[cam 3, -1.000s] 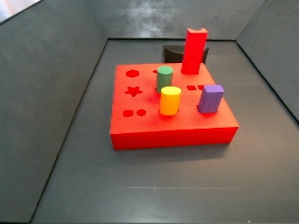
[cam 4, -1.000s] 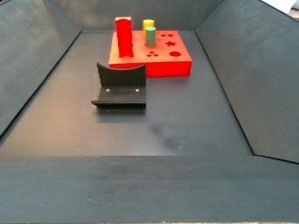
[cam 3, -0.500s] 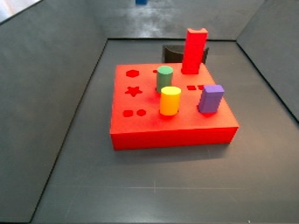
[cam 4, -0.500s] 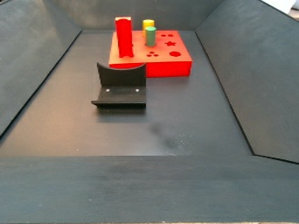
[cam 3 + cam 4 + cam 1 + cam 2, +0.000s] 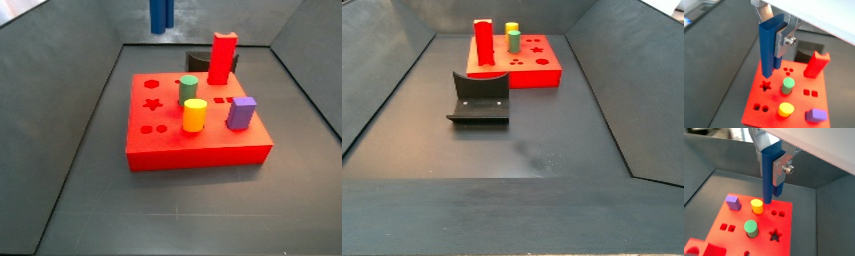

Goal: Pick up the square-circle object. Move up. Rotate the square-circle object. Move to above the board. Insert the square-circle object.
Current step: Insert the square-circle object.

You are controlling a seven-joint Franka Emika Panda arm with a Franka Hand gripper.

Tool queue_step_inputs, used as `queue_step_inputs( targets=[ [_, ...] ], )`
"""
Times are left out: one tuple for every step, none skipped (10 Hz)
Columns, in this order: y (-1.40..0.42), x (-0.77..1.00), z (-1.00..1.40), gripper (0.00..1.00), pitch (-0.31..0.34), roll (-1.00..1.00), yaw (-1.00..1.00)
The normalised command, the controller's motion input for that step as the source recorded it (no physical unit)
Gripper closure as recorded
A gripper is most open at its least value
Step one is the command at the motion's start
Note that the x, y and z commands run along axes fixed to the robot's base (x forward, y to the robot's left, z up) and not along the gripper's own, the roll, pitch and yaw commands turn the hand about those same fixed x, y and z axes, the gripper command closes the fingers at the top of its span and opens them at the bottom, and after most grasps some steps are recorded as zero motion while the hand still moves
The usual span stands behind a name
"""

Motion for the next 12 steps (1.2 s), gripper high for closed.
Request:
queue_step_inputs(
  targets=[
    [-0.21, -0.08, -0.47, 1.0, -0.251, -0.07, -0.89],
    [-0.2, -0.05, -0.49, 1.0, -0.217, -0.03, -0.91],
    [-0.19, 0.0, -0.54, 1.0, -0.087, 0.0, -0.96],
    [-0.14, 0.0, -0.55, 1.0, -0.007, 0.0, -1.0],
    [-0.05, 0.0, -0.56, 1.0, 0.0, 0.01, -1.0],
    [0.0, -0.06, -0.4, 1.0, 0.047, 0.09, -1.0],
    [0.0, -0.12, -0.25, 1.0, 0.13, 0.15, -0.87],
    [0.0, -0.15, -0.22, 1.0, 0.14, 0.19, -0.82],
    [-0.1, -0.02, -0.26, 1.0, 0.01, 0.26, -0.85],
    [-0.11, 0.0, -0.22, 1.0, 0.0, 0.33, -0.8],
    [-0.09, 0.08, -0.25, 1.0, -0.113, 0.4, -0.79],
    [-0.11, 0.17, -0.3, 1.0, -0.157, 0.42, -0.78]
  ],
)
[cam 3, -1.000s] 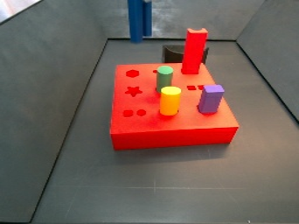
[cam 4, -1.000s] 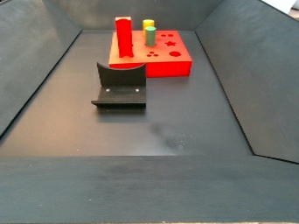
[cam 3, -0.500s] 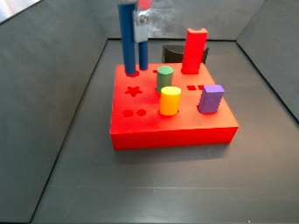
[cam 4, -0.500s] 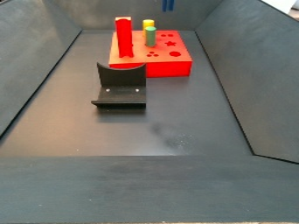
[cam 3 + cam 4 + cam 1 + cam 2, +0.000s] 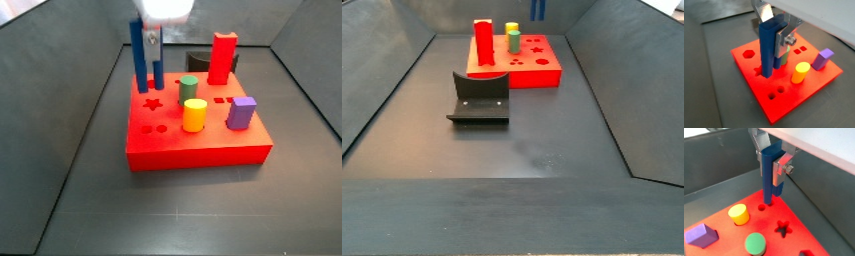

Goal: Pick up the square-circle object. Move up. Rotate the square-circle object. Move to above the board. Insert the square-circle object.
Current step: Insert the square-circle object.

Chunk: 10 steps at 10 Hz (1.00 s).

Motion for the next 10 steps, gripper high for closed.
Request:
queue_step_inputs(
  targets=[
    [-0.22, 0.22, -0.31, 1.0, -0.176, 0.38, -0.74],
    [-0.4, 0.14, -0.04, 1.0, -0.136, 0.07, -0.68],
    [-0.25, 0.0, -0.07, 1.0, 0.0, 0.0, -0.39],
    [-0.16, 0.0, -0.26, 1.0, 0.163, 0.0, -0.26],
    [0.0, -0.24, -0.23, 1.0, 0.196, 0.0, -0.18],
    [0.0, -0.22, -0.18, 1.0, 0.211, 0.02, -0.13],
    [0.0, -0.07, -0.22, 1.0, 0.134, 0.05, 0.0],
    [-0.02, 0.02, -0.47, 1.0, 0.067, 0.0, 0.1],
    [0.0, 0.3, -0.54, 1.0, 0.0, -0.04, 0.05],
    [0.0, 0.4, -0.47, 1.0, 0.0, -0.1, 0.0]
  ],
)
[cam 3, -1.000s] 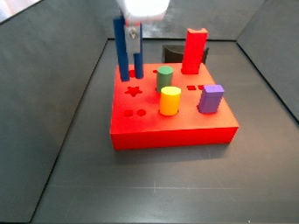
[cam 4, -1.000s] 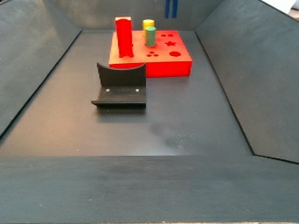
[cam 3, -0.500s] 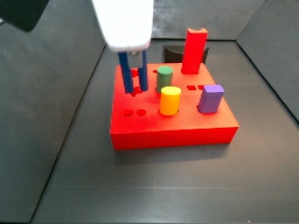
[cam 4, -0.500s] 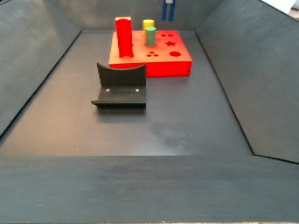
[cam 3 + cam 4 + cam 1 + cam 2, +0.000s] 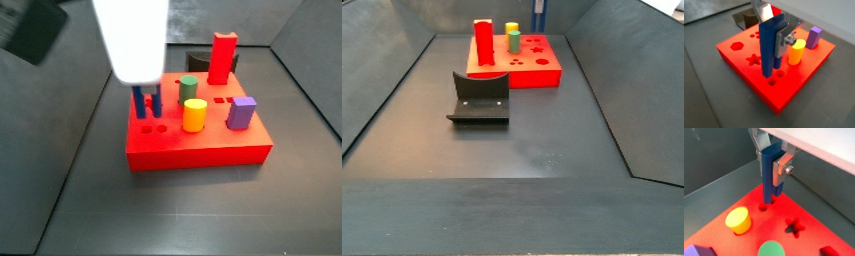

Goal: Pick up the square-circle object. Move up. Rotate the square-circle object. Move to above the board. Insert the square-circle object.
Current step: Insert the square-circle object.

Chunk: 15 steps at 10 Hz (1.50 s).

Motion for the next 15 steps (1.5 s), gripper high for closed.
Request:
queue_step_inputs(
  targets=[
    [0.0, 0.14, -0.33, 1.0, 0.0, -0.07, 0.0],
    [0.0, 0.0, -0.25, 1.0, 0.033, 0.0, -0.04],
    [-0.16, -0.21, -0.18, 1.0, 0.051, 0.0, 0.0],
    [-0.13, -0.16, -0.13, 1.0, 0.044, 0.0, -0.01],
    [-0.15, -0.14, -0.17, 1.0, 0.009, 0.0, -0.04],
    [-0.05, 0.0, -0.21, 1.0, 0.0, -0.01, -0.11],
    [0.0, 0.1, -0.22, 1.0, 0.0, -0.05, -0.22],
    [0.05, 0.19, -0.2, 1.0, 0.003, -0.07, -0.23],
    [0.08, 0.24, -0.19, 1.0, 0.0, -0.09, -0.19],
    [0.1, 0.28, -0.2, 1.0, 0.0, -0.11, -0.12],
    [0.06, 0.1, -0.23, 1.0, -0.007, -0.07, 0.0],
    [0.0, 0.0, -0.4, 1.0, -0.06, -0.02, 0.02],
    [-0.06, 0.09, -0.53, 1.0, -0.07, 0.0, 0.07],
    [-0.08, 0.13, -0.62, 1.0, -0.069, 0.0, 0.04],
    [-0.11, 0.02, -0.8, 1.0, -0.126, 0.0, 0.0]
  ],
)
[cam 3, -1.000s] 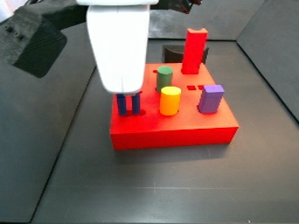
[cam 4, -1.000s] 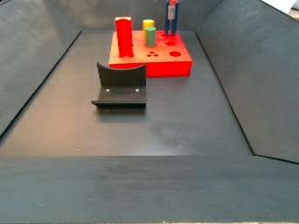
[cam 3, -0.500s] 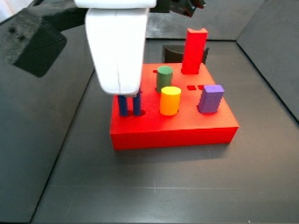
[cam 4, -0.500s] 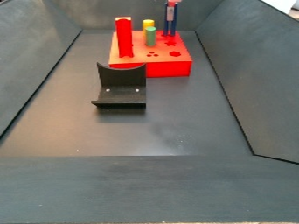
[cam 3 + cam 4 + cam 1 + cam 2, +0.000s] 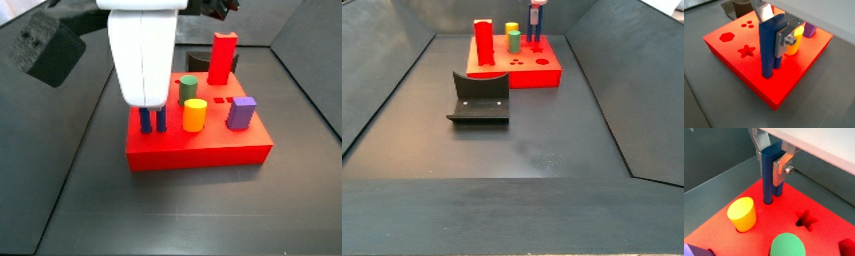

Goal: Pick up the square-circle object. Move up. Rotate the square-circle object. Move to above the board. Insert the square-circle object.
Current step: Insert the square-circle object.

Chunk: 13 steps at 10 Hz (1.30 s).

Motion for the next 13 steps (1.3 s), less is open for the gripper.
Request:
queue_step_inputs(
  targets=[
    [-0.09, 0.0, -0.89, 1.0, -0.16, 0.0, 0.05],
    [-0.07, 0.0, -0.83, 1.0, -0.164, 0.01, 0.08],
    [-0.08, 0.0, -0.8, 1.0, -0.176, 0.04, 0.06],
    [-0.16, -0.06, -0.8, 1.0, -0.183, 0.12, 0.0],
    [-0.19, 0.0, -0.79, 1.0, -0.196, 0.15, 0.02],
    [-0.23, 0.0, -0.5, 1.0, -0.317, 0.19, 0.05],
    [-0.47, -0.11, -0.23, 1.0, -0.206, 0.49, 0.12],
    [-0.45, -0.19, -0.02, 1.0, -0.171, 0.5, 0.11],
    [-0.31, 0.0, 0.0, 1.0, -0.054, 0.5, 0.22],
    [-0.2, 0.18, -0.21, 1.0, 0.03, 0.5, 0.19],
    [-0.09, 0.18, -0.24, 1.0, 0.0, 0.07, 0.0],
    [-0.08, 0.41, -0.3, 1.0, 0.01, 0.05, 0.0],
    [-0.29, 0.35, -0.09, 1.0, 0.087, 0.21, 0.0]
  ],
)
